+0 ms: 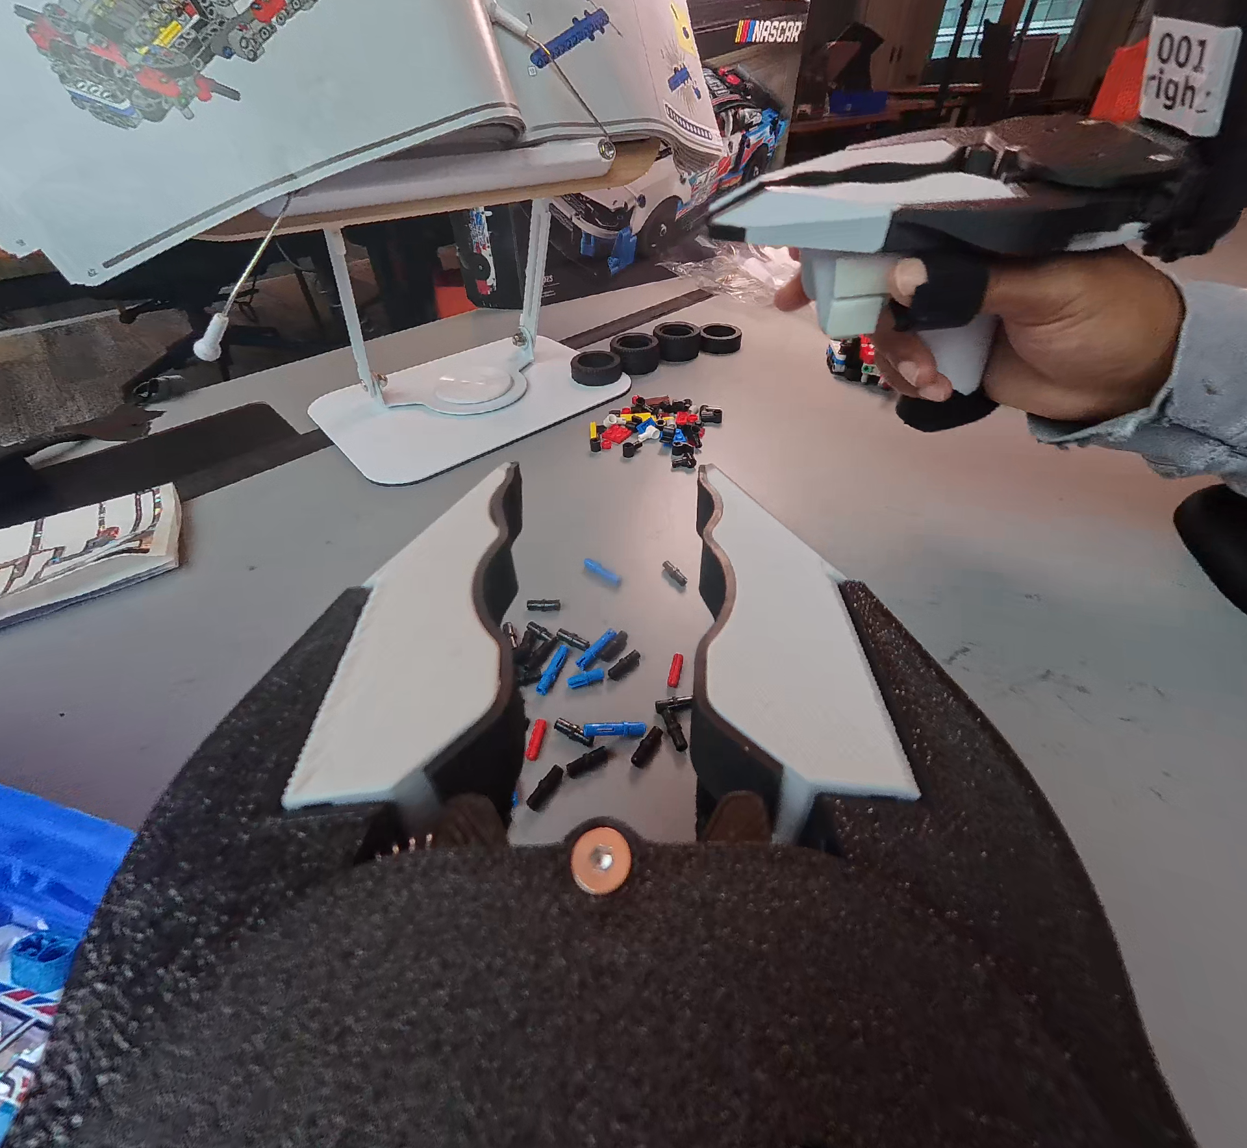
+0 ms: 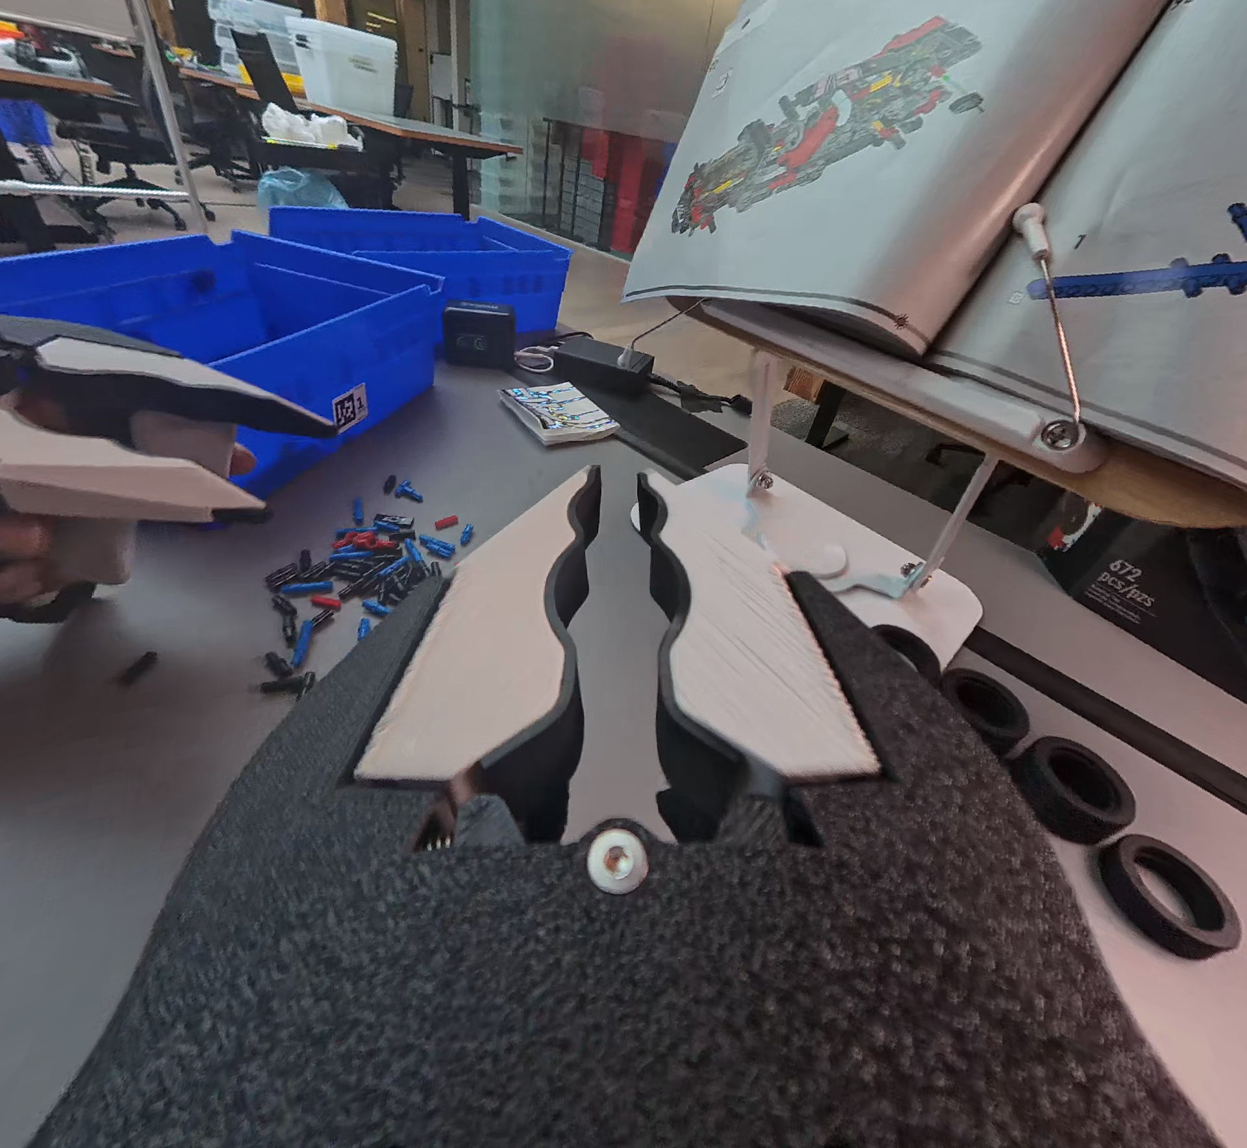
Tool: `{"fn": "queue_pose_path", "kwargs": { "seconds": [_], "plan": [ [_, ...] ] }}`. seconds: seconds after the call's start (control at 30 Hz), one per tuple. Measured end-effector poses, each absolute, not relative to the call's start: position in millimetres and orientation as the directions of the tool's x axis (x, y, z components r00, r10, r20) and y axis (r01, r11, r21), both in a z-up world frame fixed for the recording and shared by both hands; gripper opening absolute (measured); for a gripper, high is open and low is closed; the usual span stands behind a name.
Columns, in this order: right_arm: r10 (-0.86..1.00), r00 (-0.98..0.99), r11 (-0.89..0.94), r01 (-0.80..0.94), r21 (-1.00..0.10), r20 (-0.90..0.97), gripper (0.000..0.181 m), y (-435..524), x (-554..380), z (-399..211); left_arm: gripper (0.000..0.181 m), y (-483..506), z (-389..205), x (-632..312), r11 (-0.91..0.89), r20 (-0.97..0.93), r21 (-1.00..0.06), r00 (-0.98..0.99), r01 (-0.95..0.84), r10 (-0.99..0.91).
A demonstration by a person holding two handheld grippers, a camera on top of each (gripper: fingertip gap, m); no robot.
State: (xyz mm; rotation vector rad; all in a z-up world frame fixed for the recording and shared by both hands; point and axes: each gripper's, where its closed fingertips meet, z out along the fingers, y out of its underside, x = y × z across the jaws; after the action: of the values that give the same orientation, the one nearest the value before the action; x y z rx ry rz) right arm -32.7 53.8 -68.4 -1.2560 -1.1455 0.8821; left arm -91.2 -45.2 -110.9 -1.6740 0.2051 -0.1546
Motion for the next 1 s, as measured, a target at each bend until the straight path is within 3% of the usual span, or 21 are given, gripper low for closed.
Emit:
{"fn": "queue_pose_path", "kwargs": {
  "seconds": [0.37, 1.0],
  "plan": [
    [0.962, 0.272, -0.003, -0.060, -0.998, -0.019, 0.019, 50, 4, -84, 0.050, -45, -109, -97, -0.096, -0.001, -0.995, 0.978, -0.022, -0.207],
    [0.961, 0.269, -0.055, -0.045, -0.997, -0.065, 0.025, 54, -1, -101, 0.051, -50, -100, -102, -0.080, 0.045, -0.996, 0.977, 0.029, -0.207]
  ]
}}
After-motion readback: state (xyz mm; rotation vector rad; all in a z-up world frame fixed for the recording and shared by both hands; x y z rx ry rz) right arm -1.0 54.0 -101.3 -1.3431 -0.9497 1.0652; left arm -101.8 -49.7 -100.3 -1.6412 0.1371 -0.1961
